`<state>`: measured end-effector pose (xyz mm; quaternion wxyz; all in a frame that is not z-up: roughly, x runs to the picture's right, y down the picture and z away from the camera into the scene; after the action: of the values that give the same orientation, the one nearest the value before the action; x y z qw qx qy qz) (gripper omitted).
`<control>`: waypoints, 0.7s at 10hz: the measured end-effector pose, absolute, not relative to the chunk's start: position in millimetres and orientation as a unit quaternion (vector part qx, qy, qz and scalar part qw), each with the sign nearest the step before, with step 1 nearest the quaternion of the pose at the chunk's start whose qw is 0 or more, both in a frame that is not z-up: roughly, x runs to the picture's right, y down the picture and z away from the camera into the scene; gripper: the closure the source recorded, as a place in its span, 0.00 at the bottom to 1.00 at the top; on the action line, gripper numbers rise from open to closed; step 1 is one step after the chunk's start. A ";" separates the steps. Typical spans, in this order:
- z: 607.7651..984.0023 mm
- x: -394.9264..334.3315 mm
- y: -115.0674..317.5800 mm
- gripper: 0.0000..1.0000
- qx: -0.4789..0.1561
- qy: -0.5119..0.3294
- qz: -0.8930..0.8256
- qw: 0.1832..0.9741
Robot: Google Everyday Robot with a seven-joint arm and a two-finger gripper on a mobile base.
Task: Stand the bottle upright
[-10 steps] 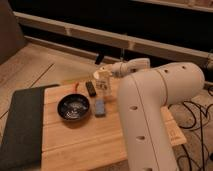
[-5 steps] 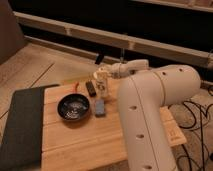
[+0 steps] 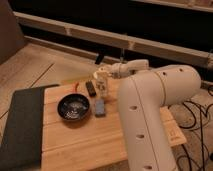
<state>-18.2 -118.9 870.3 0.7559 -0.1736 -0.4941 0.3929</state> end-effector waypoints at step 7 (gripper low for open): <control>853.1 -6.0 -122.6 1.00 -0.111 -0.530 0.383 0.748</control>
<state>-6.0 -122.6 853.1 0.7483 -0.1110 -0.5299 0.3833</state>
